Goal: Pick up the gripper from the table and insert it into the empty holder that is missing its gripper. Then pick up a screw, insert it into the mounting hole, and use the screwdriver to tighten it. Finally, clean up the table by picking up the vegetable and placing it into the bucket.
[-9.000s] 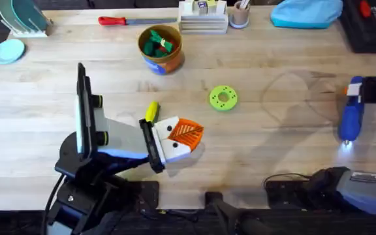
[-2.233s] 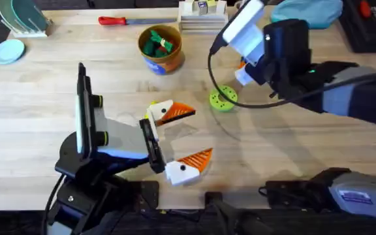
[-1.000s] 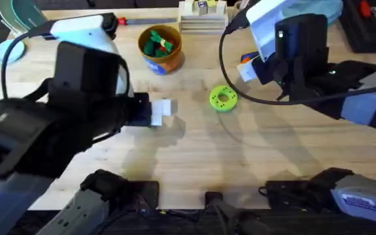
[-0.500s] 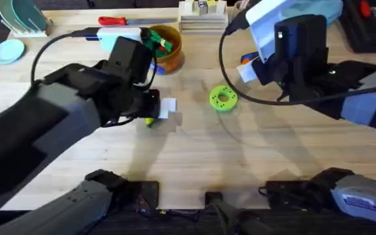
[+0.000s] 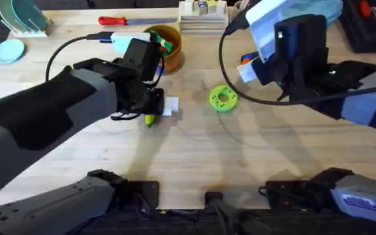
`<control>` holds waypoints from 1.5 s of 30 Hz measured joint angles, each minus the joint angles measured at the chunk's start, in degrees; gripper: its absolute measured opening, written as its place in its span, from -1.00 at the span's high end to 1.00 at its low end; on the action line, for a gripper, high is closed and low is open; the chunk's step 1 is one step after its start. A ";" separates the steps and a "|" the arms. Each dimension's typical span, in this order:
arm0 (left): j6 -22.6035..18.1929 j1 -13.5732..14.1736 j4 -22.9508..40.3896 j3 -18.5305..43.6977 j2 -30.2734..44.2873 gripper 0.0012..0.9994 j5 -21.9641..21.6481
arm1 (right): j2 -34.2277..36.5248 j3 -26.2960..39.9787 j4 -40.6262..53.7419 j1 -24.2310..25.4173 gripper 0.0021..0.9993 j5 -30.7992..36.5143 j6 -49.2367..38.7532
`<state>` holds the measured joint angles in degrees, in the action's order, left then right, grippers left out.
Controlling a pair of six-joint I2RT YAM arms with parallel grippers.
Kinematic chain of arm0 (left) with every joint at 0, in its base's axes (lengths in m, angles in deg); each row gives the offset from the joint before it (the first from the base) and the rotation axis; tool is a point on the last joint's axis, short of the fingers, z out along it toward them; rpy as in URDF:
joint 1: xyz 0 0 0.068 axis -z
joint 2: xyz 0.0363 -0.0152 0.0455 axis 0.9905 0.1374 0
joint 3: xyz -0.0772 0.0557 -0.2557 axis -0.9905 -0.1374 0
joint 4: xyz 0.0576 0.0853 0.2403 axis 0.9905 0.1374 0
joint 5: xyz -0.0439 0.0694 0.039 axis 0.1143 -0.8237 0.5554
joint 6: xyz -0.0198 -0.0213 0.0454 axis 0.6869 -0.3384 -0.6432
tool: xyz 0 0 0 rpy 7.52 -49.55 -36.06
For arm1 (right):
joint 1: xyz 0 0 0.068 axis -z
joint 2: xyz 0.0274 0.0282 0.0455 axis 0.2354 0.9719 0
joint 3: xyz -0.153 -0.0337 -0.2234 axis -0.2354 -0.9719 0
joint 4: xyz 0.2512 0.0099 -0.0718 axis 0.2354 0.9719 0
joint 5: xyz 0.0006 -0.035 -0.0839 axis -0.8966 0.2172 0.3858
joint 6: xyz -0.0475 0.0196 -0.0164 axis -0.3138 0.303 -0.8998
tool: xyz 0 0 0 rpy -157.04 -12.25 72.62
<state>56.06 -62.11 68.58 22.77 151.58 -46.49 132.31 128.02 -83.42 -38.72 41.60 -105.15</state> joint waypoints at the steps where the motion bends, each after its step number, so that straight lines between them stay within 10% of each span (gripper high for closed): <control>1: 0.00 -0.06 -0.44 0.01 0.03 -0.99 0.02 | 0.01 0.00 0.00 0.00 -0.89 0.00 0.00; 13: -0.04 -0.11 -2.96 0.40 3.86 -0.94 0.27 | 0.01 0.00 0.00 0.00 -0.89 0.00 0.00; 21: -2.25 -0.09 -3.38 1.00 3.82 0.95 0.28 | 0.01 0.00 0.00 0.00 -0.89 0.00 -0.01; 34: -2.64 -0.22 0.41 2.33 3.88 0.99 0.00 | 0.01 0.00 0.00 0.00 -0.89 0.00 0.00; 45: -2.65 -0.22 10.13 18.03 4.18 0.99 -2.01 | 0.01 0.00 -0.02 0.00 -0.89 0.00 0.00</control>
<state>53.40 -62.33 78.71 40.81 155.75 -48.50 132.33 128.02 -83.44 -38.72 41.60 -105.15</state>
